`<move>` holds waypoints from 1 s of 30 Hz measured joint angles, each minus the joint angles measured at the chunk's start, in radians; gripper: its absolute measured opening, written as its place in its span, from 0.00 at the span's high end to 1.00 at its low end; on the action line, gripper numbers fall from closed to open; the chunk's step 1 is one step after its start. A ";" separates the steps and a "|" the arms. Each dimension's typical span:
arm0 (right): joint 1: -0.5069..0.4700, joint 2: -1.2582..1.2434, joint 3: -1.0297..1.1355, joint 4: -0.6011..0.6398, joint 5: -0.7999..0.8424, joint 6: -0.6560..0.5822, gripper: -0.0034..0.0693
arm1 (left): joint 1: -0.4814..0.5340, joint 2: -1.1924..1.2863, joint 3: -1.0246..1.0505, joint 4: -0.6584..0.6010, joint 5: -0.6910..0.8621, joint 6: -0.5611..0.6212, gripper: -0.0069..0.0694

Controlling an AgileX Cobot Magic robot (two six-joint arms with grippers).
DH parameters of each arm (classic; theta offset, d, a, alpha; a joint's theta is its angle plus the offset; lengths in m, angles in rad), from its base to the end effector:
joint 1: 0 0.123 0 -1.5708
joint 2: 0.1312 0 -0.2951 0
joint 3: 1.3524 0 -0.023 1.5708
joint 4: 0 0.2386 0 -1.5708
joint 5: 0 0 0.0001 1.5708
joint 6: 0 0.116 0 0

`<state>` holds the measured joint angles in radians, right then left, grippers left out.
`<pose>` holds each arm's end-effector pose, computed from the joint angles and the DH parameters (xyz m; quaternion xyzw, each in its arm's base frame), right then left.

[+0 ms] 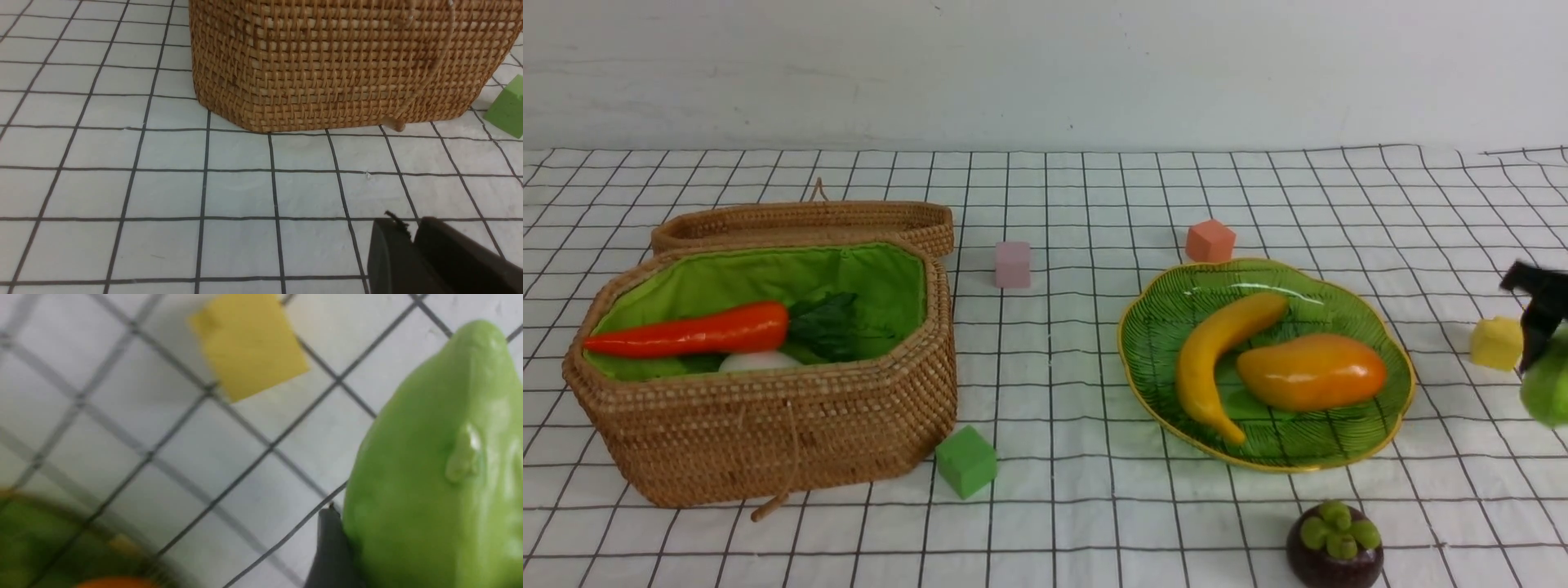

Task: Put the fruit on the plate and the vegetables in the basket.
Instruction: Take a chayote with your right arm and place it on the basket on the left.

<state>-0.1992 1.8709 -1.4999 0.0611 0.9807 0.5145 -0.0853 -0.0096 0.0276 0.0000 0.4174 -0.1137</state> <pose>0.3872 -0.0722 0.2359 0.3572 0.9211 0.0513 0.1462 0.0523 -0.0045 0.1586 -0.0116 0.8188 -0.0570 0.5711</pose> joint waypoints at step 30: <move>0.930 0.291 -0.428 1.449 -0.696 -1.713 0.05 | 0.000 0.000 0.000 0.000 0.000 0.000 0.78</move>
<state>0.7311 2.1623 -1.9279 1.5103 0.2849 -1.1985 -0.0853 -0.0096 0.0276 0.0000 0.4174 -0.1137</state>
